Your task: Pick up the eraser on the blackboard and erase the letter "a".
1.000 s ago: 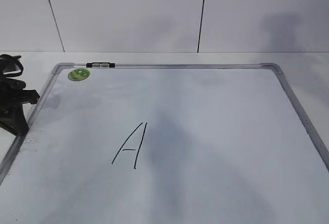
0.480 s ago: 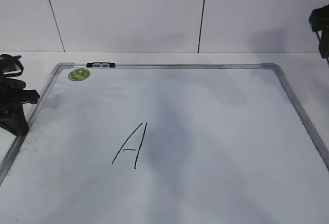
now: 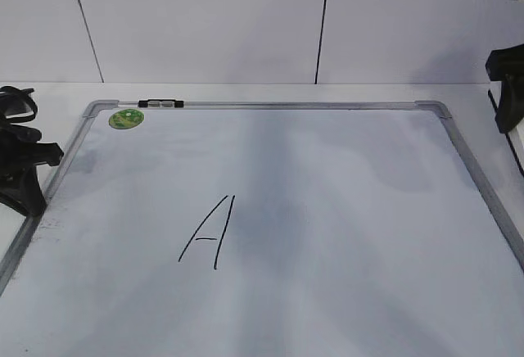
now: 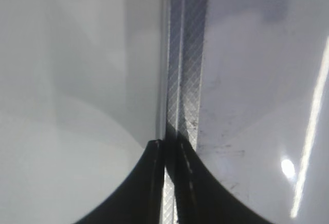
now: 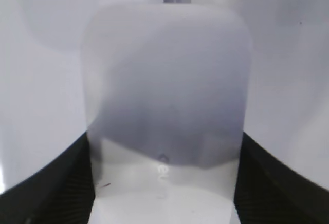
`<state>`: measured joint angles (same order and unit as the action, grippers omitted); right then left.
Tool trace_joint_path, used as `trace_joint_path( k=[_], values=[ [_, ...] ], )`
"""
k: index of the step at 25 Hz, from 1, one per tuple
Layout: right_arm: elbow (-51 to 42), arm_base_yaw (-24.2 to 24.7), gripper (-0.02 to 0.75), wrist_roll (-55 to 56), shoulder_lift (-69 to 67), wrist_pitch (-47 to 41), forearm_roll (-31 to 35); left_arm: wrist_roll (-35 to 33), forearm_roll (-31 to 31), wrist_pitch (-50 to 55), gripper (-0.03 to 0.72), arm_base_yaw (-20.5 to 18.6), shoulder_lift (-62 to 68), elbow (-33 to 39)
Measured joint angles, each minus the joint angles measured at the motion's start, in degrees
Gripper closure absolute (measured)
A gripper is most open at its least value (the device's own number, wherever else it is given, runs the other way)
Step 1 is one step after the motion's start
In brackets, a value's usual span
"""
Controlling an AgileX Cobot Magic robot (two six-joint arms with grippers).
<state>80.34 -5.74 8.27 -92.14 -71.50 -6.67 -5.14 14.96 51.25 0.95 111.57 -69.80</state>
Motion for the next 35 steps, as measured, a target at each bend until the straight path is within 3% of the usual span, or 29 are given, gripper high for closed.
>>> trace_joint_path(
  k=[10, 35],
  values=[
    [0.0, 0.6, 0.179, -3.1, -9.5, 0.9, 4.6, 0.0, 0.0, 0.0, 0.661, 0.0, 0.0, 0.0],
    [5.3, 0.6, 0.179, -3.5, -23.8, 4.4, 4.8, 0.0, 0.0, 0.0, 0.661, 0.0, 0.0, 0.0]
  ],
)
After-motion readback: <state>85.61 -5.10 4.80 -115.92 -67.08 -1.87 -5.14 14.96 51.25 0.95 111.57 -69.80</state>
